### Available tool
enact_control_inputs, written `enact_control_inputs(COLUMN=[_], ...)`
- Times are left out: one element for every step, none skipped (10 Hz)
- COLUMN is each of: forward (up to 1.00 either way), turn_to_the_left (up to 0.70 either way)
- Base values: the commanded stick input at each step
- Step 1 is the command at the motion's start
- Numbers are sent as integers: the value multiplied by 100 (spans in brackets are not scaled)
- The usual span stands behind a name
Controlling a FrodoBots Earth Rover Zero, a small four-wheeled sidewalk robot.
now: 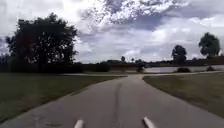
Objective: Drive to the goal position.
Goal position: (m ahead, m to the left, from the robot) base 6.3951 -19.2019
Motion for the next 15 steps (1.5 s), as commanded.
enact_control_inputs(forward=[70, 70, 70, 70, 70, 70, 70, 70, 70, 70, 70, 70, 70, 70, 70], turn_to_the_left=[-28, -35, -35, -9, -1, 0, 0, 0, 0, 0, 0, 0, 0, 0, 0])
